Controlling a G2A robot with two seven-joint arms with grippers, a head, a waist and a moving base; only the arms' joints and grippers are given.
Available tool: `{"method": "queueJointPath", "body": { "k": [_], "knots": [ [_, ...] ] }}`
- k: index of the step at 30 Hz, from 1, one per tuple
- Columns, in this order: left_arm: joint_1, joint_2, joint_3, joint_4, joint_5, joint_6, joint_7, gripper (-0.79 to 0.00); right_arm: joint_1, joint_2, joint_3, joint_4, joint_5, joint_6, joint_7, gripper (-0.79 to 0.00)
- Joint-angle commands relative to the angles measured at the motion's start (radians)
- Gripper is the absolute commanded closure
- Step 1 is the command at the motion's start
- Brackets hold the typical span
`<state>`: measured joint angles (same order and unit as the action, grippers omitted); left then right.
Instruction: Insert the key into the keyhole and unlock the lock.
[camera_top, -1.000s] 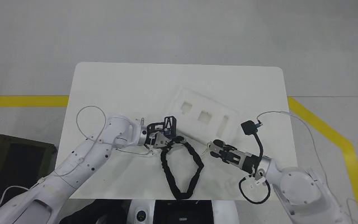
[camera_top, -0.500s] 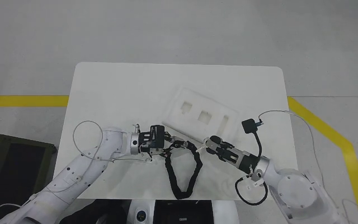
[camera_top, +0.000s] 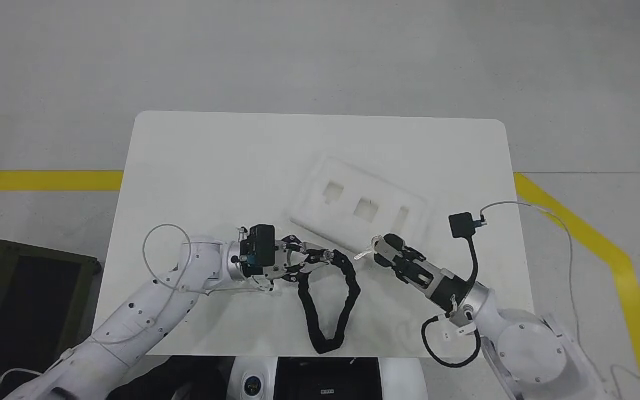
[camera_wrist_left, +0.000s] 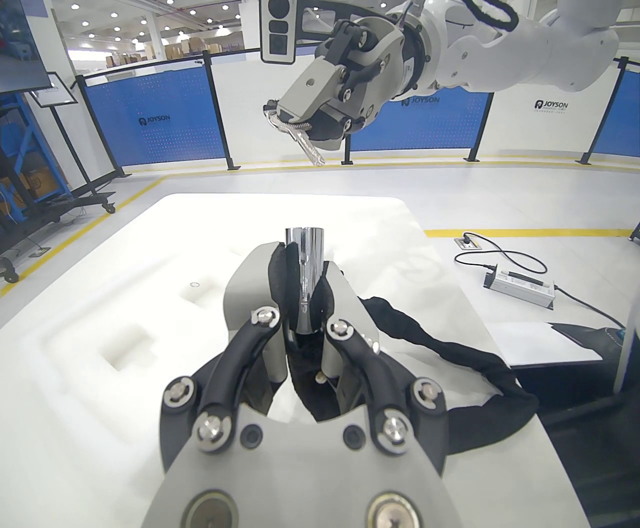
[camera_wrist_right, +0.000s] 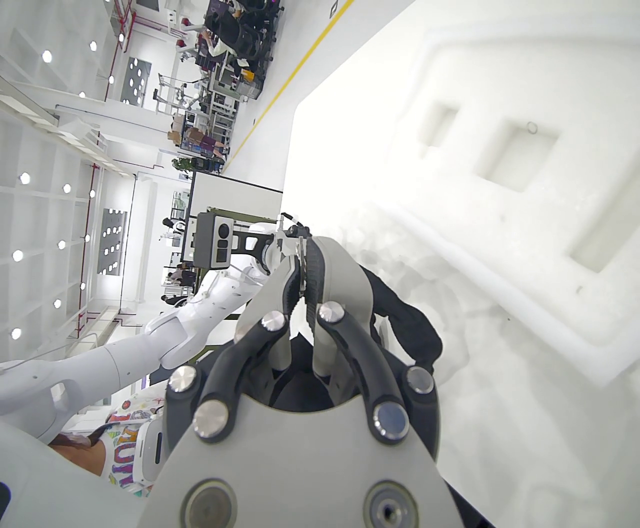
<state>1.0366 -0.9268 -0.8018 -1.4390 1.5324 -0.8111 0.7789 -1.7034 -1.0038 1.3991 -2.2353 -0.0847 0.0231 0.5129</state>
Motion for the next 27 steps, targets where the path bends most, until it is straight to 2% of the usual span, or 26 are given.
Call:
{"method": "queueJointPath", "body": {
  "k": [1,8,13,16,22,27],
  "knots": [
    [0.000,0.000,0.000,0.000,0.000,0.000,-0.001,0.000,0.000,0.000,0.000,0.000,0.000,0.000,0.000,0.000],
    [0.000,0.000,0.000,0.000,0.000,0.000,-0.001,0.000,0.000,0.000,0.000,0.001,0.000,0.000,-0.003,0.000],
    [0.007,-0.005,-0.015,-0.041,-0.020,0.054,-0.085,0.000,0.002,-0.003,0.006,-0.009,-0.016,0.014,-0.031,0.000],
    [0.017,-0.009,-0.010,-0.045,0.012,0.092,-0.060,0.000,-0.008,-0.003,0.008,-0.041,-0.043,0.029,-0.048,0.000],
    [0.025,-0.022,0.034,0.017,0.150,0.212,0.186,0.000,-0.055,-0.006,-0.012,-0.115,-0.132,0.030,-0.101,0.000],
    [0.015,-0.047,0.069,0.109,0.151,0.300,0.347,0.000,-0.073,-0.010,-0.060,-0.115,-0.237,0.006,-0.155,0.000]
  ]
}}
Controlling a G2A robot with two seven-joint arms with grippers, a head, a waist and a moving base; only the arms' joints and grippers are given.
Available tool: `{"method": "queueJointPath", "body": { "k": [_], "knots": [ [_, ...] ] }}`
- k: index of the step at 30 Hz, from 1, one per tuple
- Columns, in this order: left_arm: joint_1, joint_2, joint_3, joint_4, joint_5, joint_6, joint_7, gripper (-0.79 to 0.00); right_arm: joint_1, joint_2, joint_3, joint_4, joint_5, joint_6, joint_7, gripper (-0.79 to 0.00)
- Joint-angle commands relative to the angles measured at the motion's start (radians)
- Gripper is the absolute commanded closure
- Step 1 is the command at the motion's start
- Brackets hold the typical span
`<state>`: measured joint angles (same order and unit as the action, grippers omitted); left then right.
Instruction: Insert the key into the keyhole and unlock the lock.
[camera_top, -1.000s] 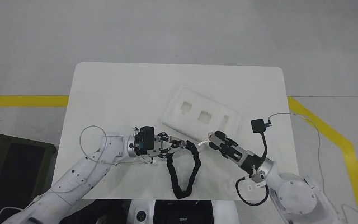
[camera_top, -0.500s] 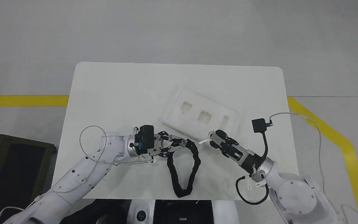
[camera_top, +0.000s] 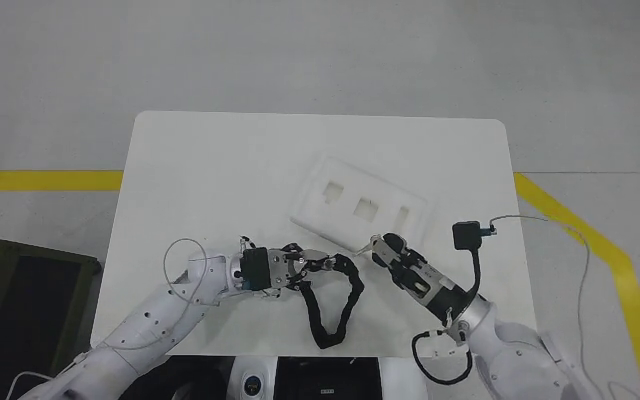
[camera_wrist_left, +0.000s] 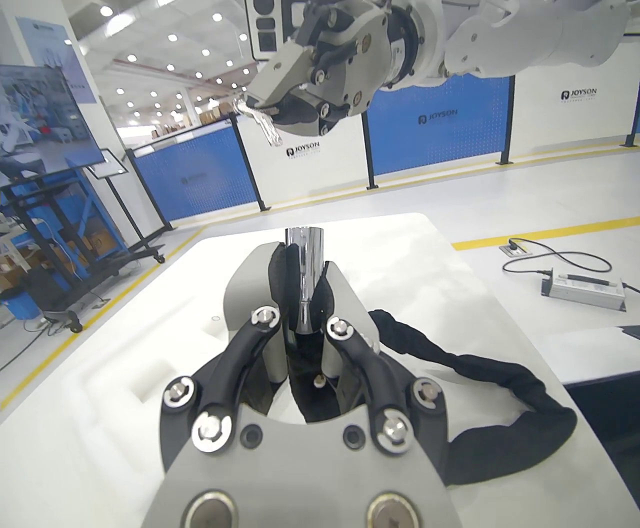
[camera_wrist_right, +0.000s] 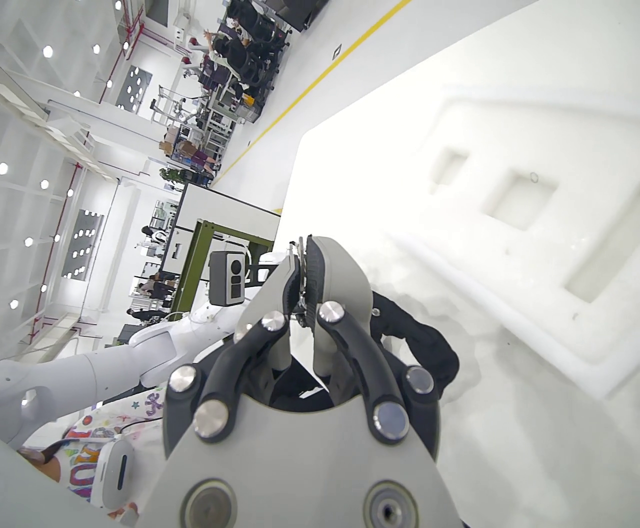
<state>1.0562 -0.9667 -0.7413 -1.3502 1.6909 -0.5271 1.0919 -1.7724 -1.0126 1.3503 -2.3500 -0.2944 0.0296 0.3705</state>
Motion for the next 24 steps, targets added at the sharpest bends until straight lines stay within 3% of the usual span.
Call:
{"method": "queueJointPath", "body": {
  "k": [1,11,24],
  "knots": [
    [-0.009,-0.013,0.015,0.035,-0.012,0.029,0.050,0.000,-0.006,-0.002,-0.022,0.000,-0.055,0.002,-0.024,0.000],
    [-0.048,-0.059,0.055,0.099,-0.028,0.106,0.064,0.000,0.004,-0.017,-0.156,0.000,-0.259,0.010,-0.137,0.000],
    [-0.048,-0.060,0.055,0.100,-0.030,0.106,0.059,0.000,0.025,-0.040,-0.291,0.000,-0.528,0.103,-0.238,0.000]
  ]
}}
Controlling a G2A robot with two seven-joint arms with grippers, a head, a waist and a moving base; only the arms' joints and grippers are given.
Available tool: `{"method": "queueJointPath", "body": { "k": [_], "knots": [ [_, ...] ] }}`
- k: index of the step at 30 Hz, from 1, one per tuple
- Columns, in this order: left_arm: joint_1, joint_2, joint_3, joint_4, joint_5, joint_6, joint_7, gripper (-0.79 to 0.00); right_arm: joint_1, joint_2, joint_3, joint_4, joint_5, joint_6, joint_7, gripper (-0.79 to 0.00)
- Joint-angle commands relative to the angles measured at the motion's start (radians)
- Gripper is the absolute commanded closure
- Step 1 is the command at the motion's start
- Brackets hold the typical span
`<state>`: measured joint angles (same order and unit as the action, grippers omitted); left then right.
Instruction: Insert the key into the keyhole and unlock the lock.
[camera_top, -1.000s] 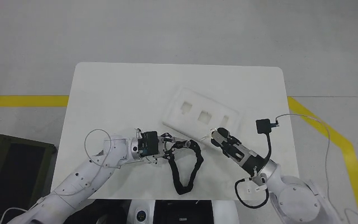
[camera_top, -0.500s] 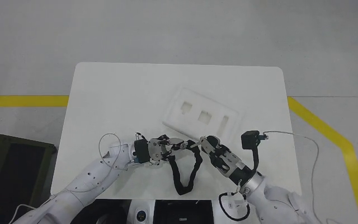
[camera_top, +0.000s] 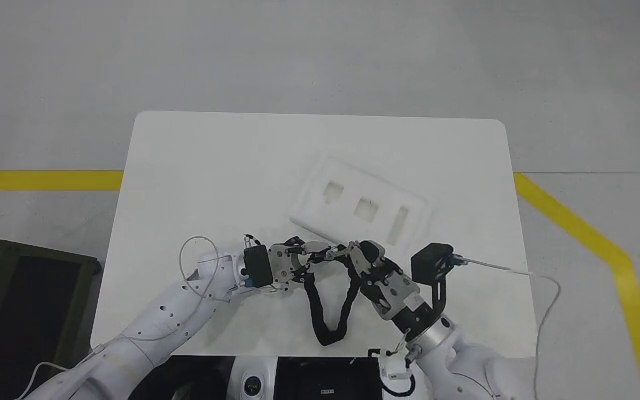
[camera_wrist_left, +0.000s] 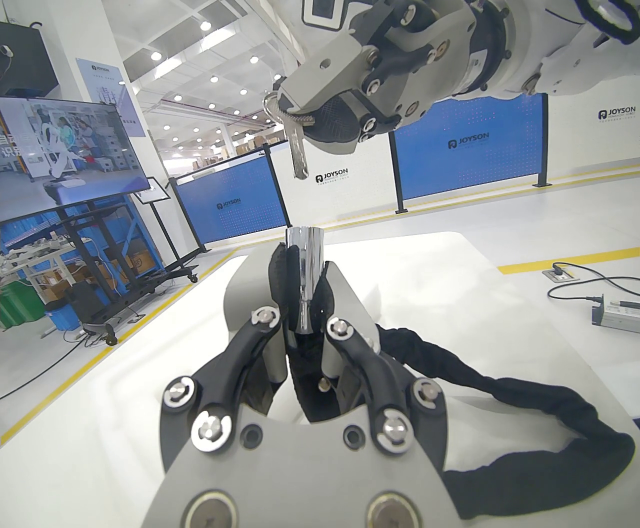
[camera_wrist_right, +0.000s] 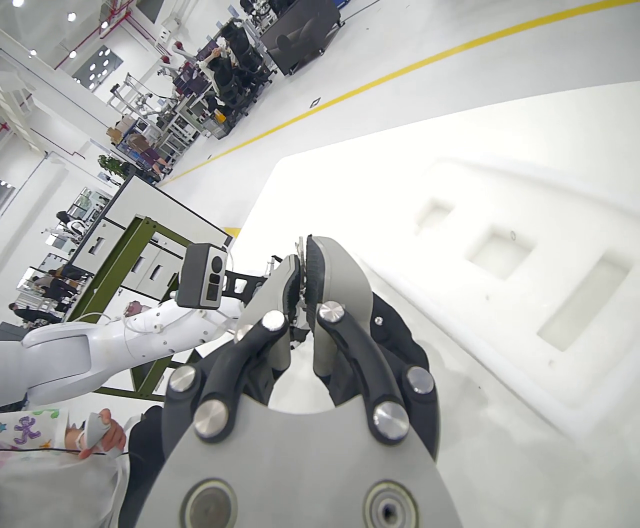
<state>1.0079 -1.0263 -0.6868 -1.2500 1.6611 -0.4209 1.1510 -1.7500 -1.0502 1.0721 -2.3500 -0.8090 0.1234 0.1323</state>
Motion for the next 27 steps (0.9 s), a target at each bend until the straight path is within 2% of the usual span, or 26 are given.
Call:
{"method": "queueJointPath", "body": {
  "k": [1,13,27],
  "knots": [
    [0.000,0.000,0.000,0.000,0.000,0.000,0.000,0.000,0.005,-0.004,-0.022,0.000,-0.023,0.017,0.003,0.000],
    [0.000,0.000,0.000,0.000,0.000,0.000,0.000,0.000,0.016,-0.021,-0.061,0.000,-0.093,0.098,0.006,0.000],
    [0.000,0.000,0.000,0.000,0.000,0.000,0.000,0.000,0.013,-0.035,-0.076,0.000,-0.144,0.128,0.026,0.000]
  ]
}}
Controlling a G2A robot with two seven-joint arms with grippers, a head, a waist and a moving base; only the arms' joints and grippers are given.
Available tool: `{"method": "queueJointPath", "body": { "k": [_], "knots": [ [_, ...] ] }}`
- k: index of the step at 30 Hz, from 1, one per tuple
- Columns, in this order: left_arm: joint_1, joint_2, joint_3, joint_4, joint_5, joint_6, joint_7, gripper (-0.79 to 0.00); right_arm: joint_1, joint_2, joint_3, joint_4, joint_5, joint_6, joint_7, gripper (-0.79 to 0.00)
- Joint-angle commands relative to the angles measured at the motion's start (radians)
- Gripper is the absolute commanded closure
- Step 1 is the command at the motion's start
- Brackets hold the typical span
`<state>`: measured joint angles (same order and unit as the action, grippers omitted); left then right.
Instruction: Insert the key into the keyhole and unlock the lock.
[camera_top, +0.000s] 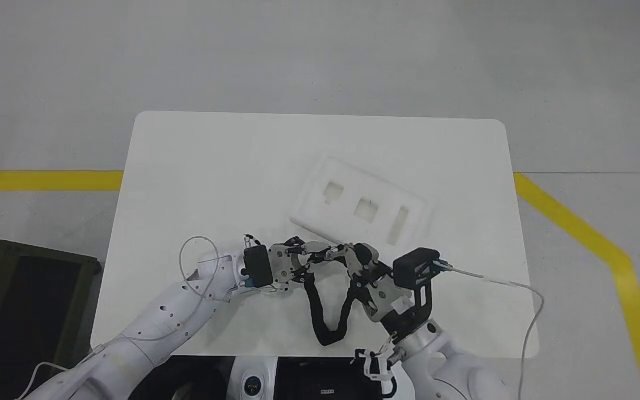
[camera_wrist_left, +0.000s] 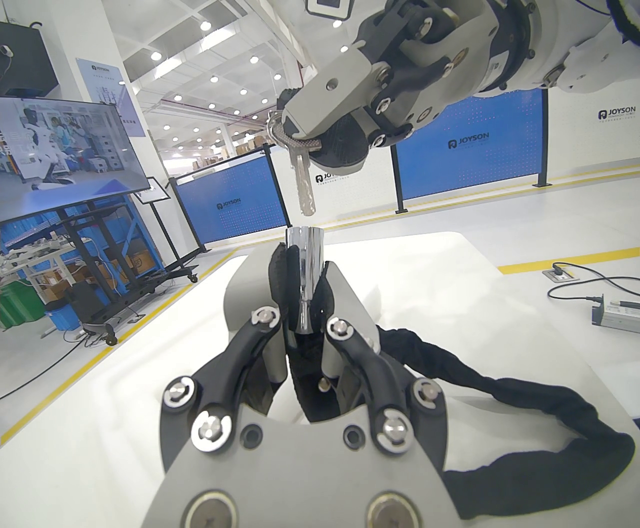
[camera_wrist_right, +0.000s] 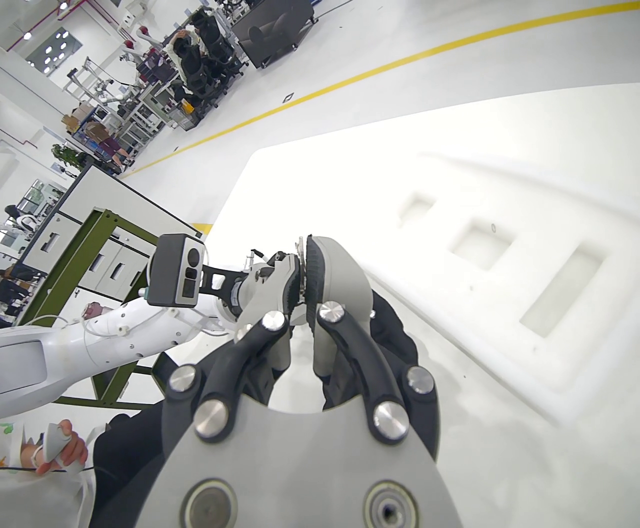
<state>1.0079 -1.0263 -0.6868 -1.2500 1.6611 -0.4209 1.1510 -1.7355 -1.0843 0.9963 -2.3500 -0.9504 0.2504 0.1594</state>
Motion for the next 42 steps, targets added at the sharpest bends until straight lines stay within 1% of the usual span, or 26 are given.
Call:
{"method": "queueJointPath", "body": {
  "k": [1,30,42],
  "knots": [
    [0.000,0.000,0.000,0.000,0.000,0.000,0.000,0.000,-0.004,-0.002,-0.001,0.000,-0.004,0.004,0.000,0.000],
    [0.000,0.000,0.000,0.000,0.000,0.000,0.000,0.000,0.016,-0.032,-0.024,0.000,-0.058,0.052,0.052,0.000],
    [0.000,0.000,0.000,0.000,0.000,0.000,0.000,0.000,0.015,-0.043,-0.024,0.000,-0.078,0.057,0.062,0.000]
  ]
}}
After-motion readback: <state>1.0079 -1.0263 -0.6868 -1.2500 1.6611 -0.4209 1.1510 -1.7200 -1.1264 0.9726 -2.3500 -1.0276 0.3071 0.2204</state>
